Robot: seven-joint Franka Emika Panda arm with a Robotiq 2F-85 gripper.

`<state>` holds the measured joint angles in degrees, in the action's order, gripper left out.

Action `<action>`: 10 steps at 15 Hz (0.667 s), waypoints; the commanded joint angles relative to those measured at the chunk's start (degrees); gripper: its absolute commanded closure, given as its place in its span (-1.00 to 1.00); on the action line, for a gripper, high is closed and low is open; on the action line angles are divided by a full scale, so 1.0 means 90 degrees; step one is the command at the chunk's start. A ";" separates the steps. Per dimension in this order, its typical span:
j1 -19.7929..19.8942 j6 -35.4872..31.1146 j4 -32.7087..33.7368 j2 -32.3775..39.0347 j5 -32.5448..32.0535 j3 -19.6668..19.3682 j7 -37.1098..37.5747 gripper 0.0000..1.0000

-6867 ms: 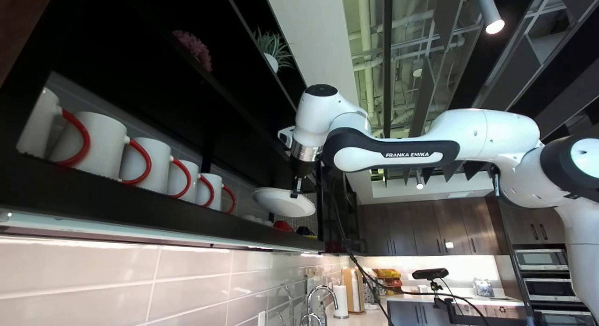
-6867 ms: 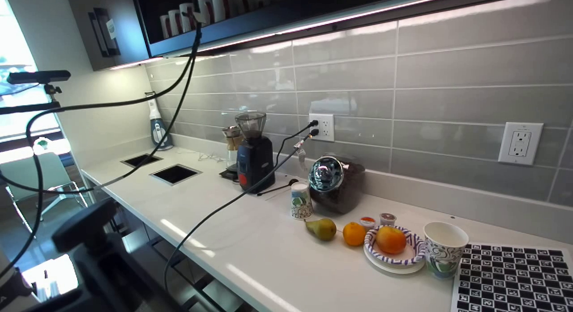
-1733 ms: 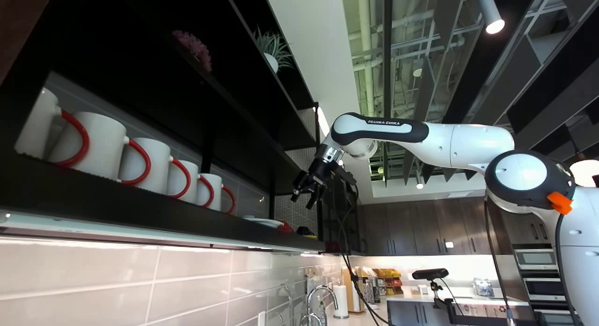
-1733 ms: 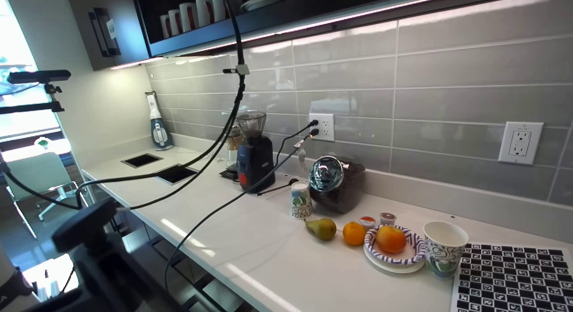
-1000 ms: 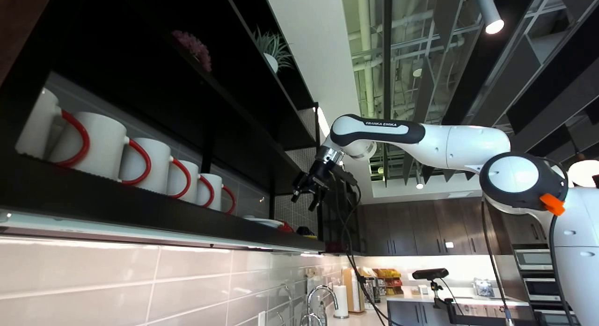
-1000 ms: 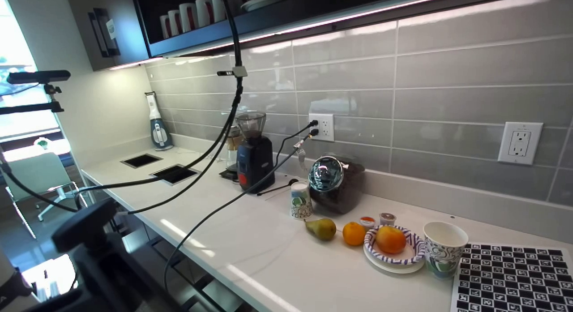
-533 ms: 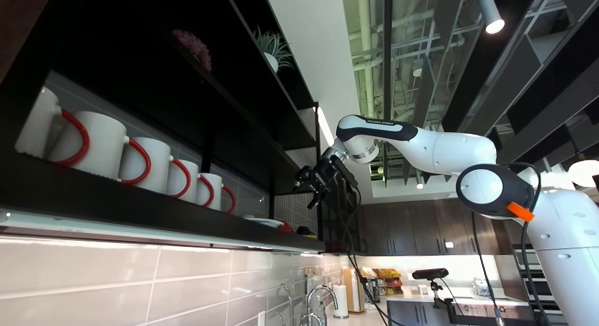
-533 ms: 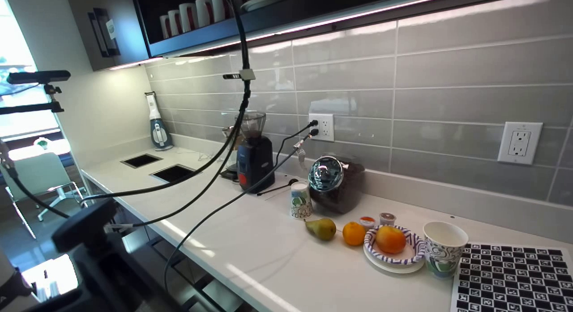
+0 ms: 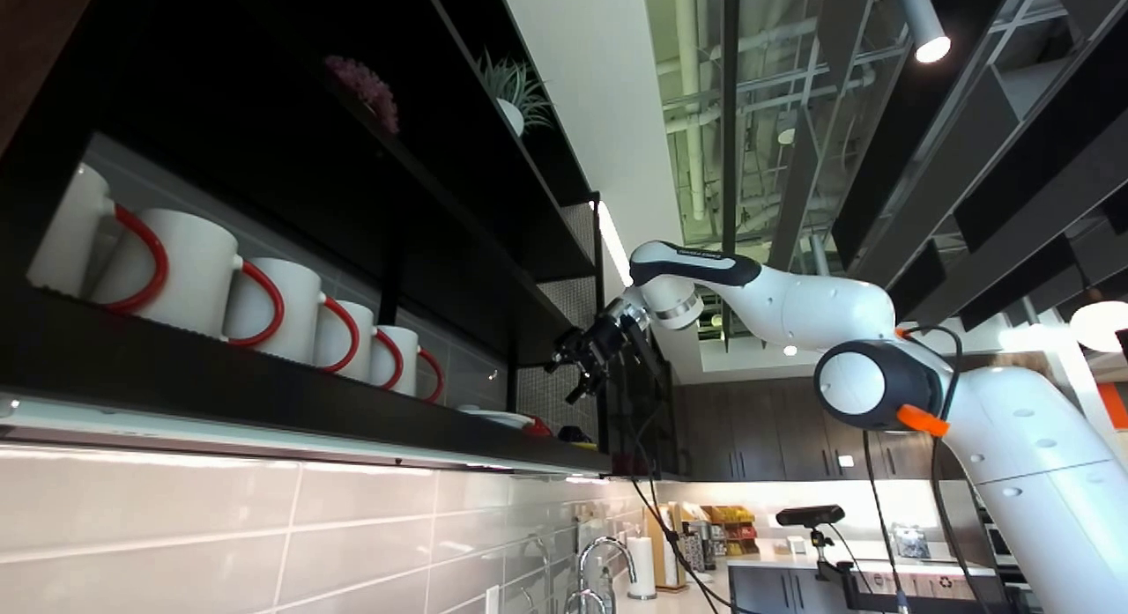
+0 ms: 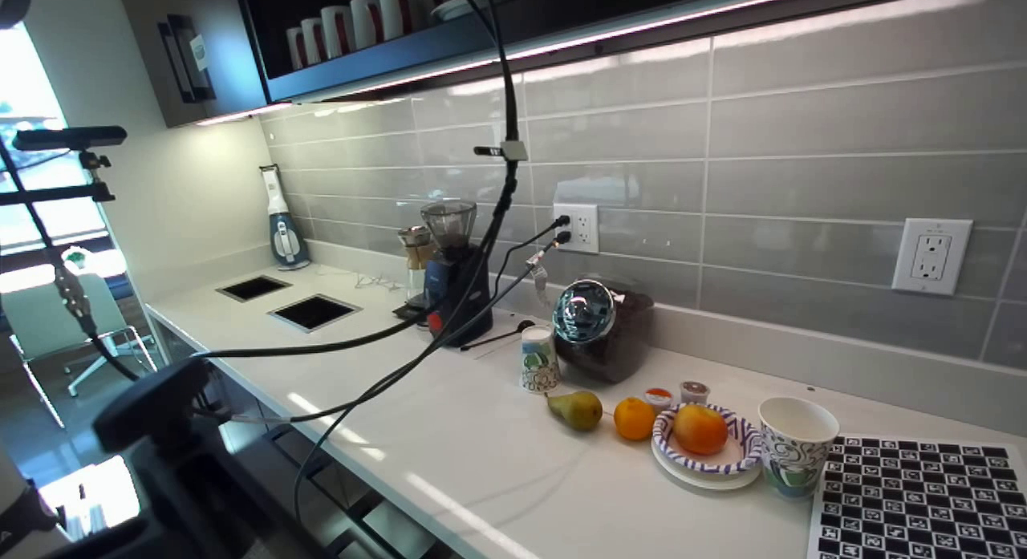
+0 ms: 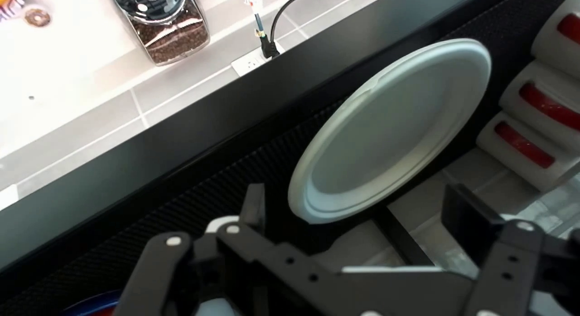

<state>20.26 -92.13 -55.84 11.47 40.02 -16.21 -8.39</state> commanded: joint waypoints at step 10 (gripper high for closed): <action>0.0376 0.0071 0.1567 0.1397 0.0119 0.0537 -0.0606 -1.00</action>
<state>23.07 -92.11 -46.65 20.78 40.30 -11.94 -12.87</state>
